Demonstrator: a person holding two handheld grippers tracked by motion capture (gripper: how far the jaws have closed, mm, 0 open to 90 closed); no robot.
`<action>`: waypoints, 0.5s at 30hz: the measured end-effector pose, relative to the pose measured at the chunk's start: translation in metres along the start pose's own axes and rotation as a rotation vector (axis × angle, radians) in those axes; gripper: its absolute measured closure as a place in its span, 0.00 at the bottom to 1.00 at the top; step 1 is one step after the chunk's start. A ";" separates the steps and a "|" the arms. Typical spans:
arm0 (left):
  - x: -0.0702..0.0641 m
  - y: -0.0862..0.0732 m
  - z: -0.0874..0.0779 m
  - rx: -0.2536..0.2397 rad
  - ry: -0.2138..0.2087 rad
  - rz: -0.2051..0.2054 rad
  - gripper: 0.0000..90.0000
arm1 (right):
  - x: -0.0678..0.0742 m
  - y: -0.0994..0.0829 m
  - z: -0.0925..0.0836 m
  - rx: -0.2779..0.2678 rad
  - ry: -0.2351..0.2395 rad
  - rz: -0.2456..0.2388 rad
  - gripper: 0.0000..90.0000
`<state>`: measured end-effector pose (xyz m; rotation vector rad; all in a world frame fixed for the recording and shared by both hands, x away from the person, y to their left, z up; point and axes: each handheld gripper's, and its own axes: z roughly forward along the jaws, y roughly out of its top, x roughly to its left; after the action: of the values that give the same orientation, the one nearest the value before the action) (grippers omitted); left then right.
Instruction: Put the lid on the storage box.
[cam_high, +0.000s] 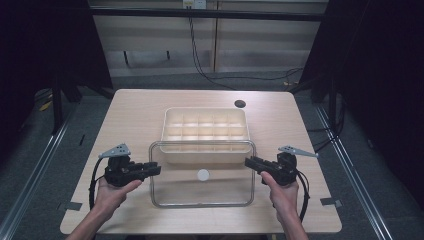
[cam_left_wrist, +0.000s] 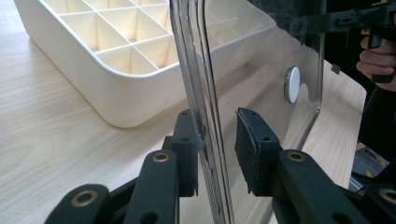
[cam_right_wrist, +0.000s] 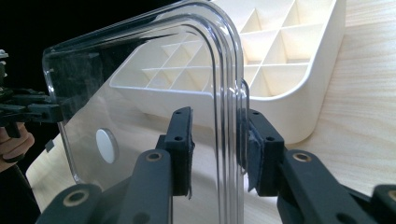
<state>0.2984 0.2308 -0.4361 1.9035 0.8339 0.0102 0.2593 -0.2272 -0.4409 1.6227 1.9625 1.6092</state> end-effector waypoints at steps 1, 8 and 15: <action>0.000 0.002 -0.002 -0.005 -0.002 0.008 0.78 | 0.000 0.001 0.000 -0.001 0.001 -0.003 0.74; -0.001 0.014 -0.009 -0.034 0.000 0.022 0.79 | 0.005 0.014 -0.001 -0.028 0.014 -0.019 0.74; -0.001 0.025 -0.014 -0.051 0.012 0.043 0.79 | 0.006 0.027 0.002 -0.048 0.022 -0.029 0.74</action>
<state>0.3065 0.2353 -0.4095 1.8743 0.7937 0.0683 0.2751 -0.2250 -0.4185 1.5590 1.9324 1.6576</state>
